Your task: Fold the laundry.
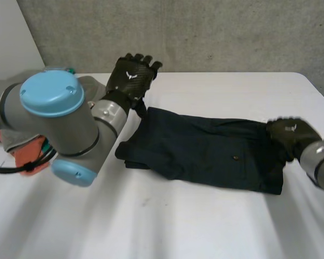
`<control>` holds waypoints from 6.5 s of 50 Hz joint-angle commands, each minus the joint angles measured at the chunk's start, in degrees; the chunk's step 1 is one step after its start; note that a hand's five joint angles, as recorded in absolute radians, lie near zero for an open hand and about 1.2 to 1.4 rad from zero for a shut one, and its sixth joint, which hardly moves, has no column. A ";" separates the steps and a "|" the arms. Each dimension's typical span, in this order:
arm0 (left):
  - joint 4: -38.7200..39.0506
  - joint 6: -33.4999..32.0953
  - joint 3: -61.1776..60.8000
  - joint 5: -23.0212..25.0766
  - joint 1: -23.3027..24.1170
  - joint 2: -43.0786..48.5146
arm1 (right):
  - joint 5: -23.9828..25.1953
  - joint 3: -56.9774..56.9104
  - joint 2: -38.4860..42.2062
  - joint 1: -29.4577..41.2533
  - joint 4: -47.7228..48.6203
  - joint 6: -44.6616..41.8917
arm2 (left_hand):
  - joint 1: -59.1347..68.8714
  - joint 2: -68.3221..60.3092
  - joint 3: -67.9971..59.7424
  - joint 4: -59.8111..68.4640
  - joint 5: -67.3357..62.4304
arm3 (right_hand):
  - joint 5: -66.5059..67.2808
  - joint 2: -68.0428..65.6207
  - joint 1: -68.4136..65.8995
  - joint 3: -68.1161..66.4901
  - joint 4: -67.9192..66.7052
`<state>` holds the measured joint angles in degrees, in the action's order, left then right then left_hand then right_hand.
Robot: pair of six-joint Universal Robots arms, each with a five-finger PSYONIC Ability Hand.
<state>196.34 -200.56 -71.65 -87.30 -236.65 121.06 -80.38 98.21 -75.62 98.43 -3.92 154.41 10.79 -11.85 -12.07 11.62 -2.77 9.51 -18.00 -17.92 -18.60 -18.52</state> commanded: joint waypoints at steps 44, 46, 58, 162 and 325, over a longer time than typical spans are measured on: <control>-0.25 8.34 -11.58 0.73 -0.65 -6.62 | 7.43 12.71 -0.68 -7.20 11.38 6.52 | -0.79 1.85 2.07 -1.62 2.77 | 8.73 -10.25 -10.33 -9.64 -9.73; -0.25 8.43 -11.67 0.73 -0.65 -6.62 | 7.17 12.62 0.82 -7.11 12.01 6.52 | -0.79 1.85 2.07 -1.62 2.77 | 9.07 -10.59 -10.66 -9.98 -10.06; -0.17 8.43 -12.02 0.73 -1.09 -6.45 | 1.46 12.01 5.22 -5.70 17.19 4.07 | -0.79 1.85 2.07 -1.62 2.77 | 60.49 -62.00 -62.08 -61.40 -61.48; -18.80 9.74 9.07 16.44 2.34 -2.40 | -2.77 1.35 2.76 7.13 10.34 13.11 | -0.23 1.30 1.52 -1.07 2.22 | -9.51 8.00 7.92 8.60 8.52; -3.60 -9.51 31.23 3.19 -26.85 16.34 | 12.09 1.20 3.47 3.53 18.51 -8.60 | 69.21 -68.15 -67.93 68.38 -67.23 | -9.51 8.00 7.92 8.60 8.52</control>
<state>190.16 -214.38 -34.32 -80.61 -269.59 150.31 -68.24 99.90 -71.53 102.80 14.59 145.58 61.28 -68.03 -66.37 68.06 -49.99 2.75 -11.98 -12.90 -11.84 -11.87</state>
